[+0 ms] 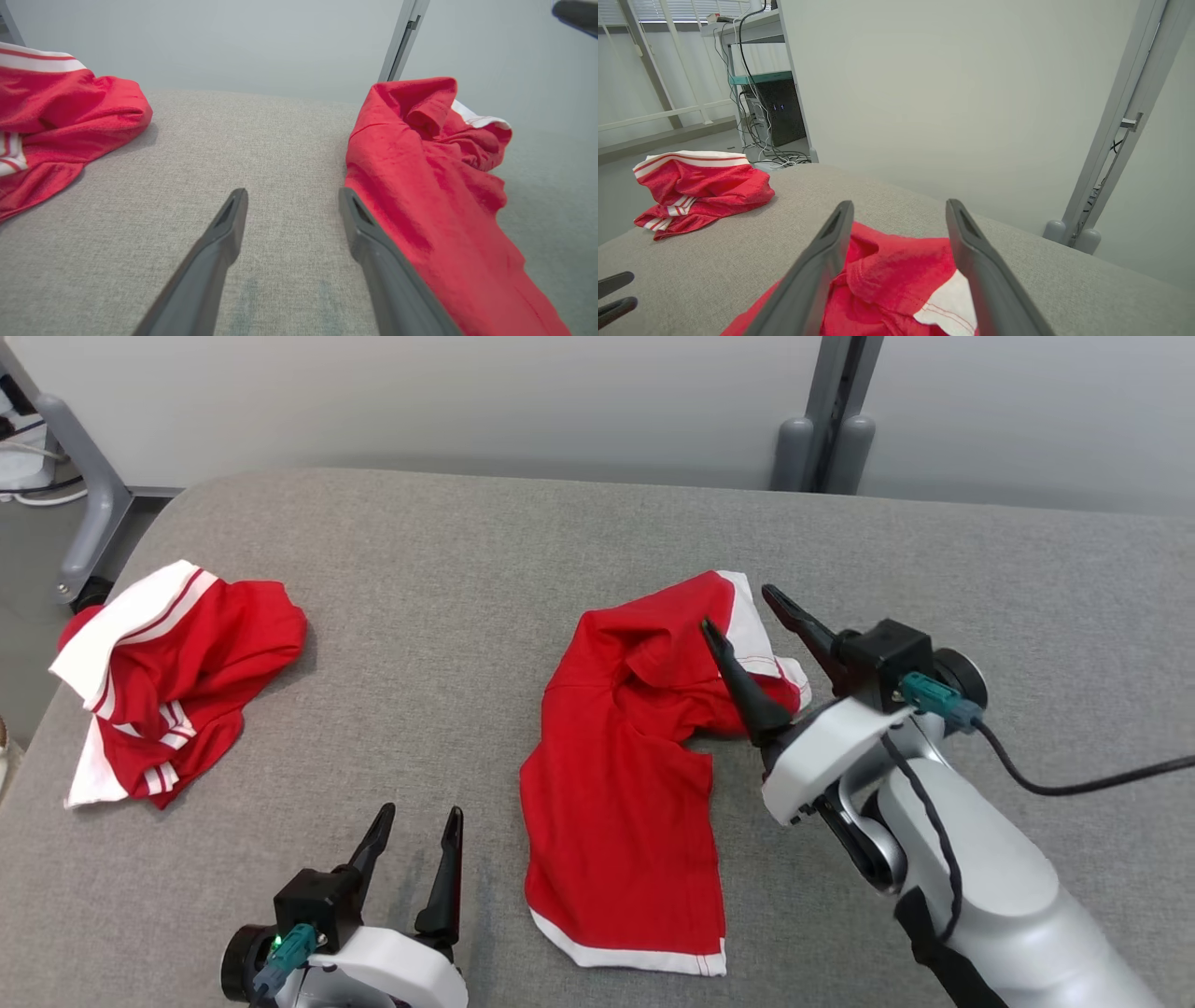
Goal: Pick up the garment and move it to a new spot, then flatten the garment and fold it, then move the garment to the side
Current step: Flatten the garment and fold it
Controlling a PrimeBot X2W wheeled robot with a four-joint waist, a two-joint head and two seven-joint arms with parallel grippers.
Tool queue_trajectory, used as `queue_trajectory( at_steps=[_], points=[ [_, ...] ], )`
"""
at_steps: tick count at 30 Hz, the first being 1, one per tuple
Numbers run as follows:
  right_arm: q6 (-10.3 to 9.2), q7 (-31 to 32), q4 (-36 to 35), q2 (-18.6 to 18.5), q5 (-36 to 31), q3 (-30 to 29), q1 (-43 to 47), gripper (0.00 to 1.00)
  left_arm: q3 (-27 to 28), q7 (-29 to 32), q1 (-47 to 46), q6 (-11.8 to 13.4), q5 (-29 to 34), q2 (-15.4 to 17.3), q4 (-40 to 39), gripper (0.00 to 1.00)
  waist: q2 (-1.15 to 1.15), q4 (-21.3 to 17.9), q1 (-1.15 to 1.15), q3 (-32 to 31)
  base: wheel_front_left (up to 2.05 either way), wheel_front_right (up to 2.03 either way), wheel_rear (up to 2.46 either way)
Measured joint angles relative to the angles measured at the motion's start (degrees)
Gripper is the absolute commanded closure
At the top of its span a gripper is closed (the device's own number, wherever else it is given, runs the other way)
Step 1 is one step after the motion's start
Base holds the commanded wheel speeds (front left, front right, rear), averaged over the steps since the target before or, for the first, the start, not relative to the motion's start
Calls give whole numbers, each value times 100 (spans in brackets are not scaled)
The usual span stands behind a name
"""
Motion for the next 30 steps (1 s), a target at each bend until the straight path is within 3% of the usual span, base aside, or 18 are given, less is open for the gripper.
queue_trajectory(
  at_steps=[6,15,23,30],
  points=[
    [0,0,-509,-146,-133,-404,856,0,57,0,10,10,29,-1,-5,0,0,-163,0,-132,0,0,0],
    [0,0,-820,-211,-180,-452,2177,0,208,0,154,-10,90,0,30,0,0,-338,0,-359,0,0,0],
    [0,0,-826,-256,-42,257,2669,0,272,0,247,-42,162,0,62,0,0,-371,0,-412,0,0,0],
    [1,0,-489,-416,375,1376,2713,0,216,0,266,-53,159,-1,71,0,0,-311,0,-418,0,0,0]
  ],
)
